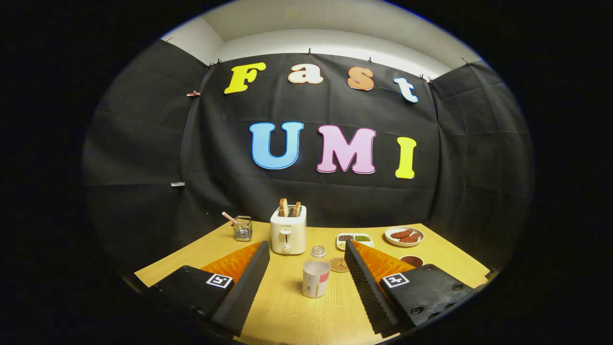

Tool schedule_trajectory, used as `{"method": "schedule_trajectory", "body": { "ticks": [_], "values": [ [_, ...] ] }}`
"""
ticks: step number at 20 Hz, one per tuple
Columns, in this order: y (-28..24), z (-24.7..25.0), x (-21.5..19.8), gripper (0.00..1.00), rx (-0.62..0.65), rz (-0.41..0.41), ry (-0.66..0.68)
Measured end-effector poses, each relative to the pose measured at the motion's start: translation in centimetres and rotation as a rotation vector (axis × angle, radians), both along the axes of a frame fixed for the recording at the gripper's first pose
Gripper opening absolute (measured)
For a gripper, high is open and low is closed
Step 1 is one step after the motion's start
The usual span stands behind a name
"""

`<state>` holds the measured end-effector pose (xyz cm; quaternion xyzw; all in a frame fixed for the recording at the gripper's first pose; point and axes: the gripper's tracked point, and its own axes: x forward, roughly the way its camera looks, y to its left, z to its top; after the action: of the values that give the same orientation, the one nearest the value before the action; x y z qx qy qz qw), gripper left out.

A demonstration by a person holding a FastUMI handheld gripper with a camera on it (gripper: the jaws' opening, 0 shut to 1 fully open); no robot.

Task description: Take the bottle from table, then pour the juice into the cup, finally place the bottle on the coaster

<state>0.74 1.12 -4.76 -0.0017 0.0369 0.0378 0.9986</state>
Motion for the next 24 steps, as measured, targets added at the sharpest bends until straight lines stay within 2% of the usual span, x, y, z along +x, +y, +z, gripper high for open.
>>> {"method": "schedule_trajectory", "body": {
  "ticks": [12,17,22,24],
  "values": [
    [-1.1,-8.1,5.4,0.97,0.048,-0.076,0.070],
    [-0.6,-12.1,8.3,0.97,0.014,-0.064,0.108],
    [-1.8,-15.5,10.7,0.97,-0.058,-0.108,0.157],
    [-2.3,-16.0,11.5,0.97,-0.045,-0.118,0.153]
  ]
}}
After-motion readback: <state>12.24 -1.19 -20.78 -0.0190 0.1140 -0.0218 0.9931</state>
